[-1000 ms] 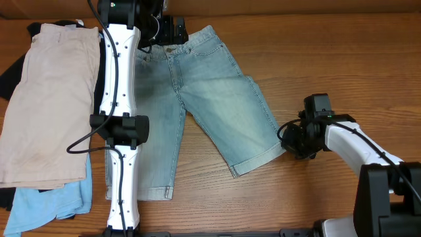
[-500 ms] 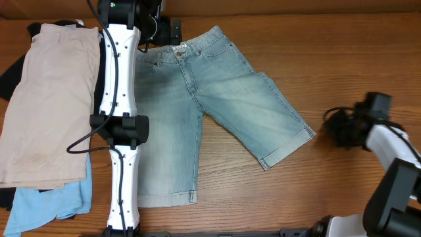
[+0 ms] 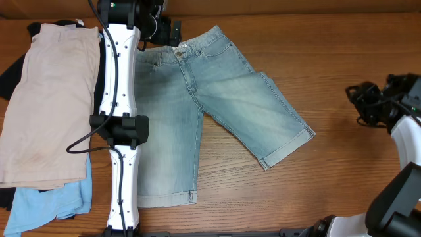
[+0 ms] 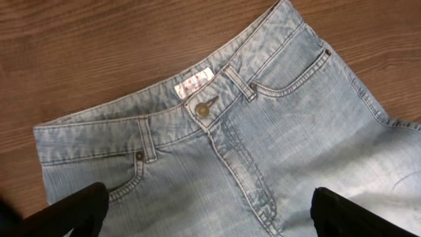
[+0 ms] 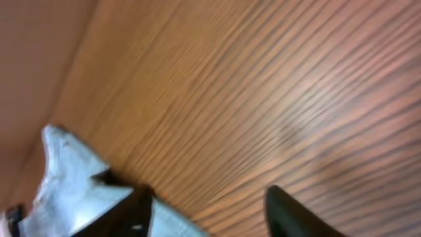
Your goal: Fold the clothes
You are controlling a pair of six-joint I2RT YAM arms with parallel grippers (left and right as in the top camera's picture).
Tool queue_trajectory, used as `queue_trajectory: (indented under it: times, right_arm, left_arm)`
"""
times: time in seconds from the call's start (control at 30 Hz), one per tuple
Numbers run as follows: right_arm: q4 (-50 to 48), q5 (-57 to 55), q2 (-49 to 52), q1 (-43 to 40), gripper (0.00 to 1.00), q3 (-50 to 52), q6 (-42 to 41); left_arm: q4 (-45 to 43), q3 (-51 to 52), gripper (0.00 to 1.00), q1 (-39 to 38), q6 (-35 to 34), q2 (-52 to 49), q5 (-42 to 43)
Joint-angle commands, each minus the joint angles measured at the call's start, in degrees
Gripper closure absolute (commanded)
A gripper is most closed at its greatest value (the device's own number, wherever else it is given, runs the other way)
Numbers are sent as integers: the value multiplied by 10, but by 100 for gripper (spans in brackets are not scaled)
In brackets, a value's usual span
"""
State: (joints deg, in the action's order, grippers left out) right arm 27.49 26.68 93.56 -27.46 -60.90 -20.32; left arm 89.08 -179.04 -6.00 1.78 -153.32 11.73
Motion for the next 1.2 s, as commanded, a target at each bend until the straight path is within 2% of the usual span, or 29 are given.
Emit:
queue_trajectory:
  times: [0.0,0.13,0.4,0.6,0.83,0.97,1.17]
  right_arm:
    - [37,46,3,61,32,-17,48]
    - [86,9,3,150,26,-14,60]
    - [102,-87,8,343,27,18,54]
    - [104,-156,46,430,27,26,53]
    - [109,-169,113,442,27,29,37]
    - [131,-229,133,440,27,34,-12]
    - [160,-279,133,397,27,48,-55]
  left_arm:
    - [-4,-10,0,-2,26,26,-3]
    - [-4,-10,0,-3,26,26,-3]
    - [-4,-10,0,-3,26,26,-3]
    - [-4,-10,0,-3,26,26,-3]
    - [0,-10,0,-3,26,26,-3]
    - [1,-7,0,-3,26,26,-4]
    - [-1,11,0,-4,27,26,-3]
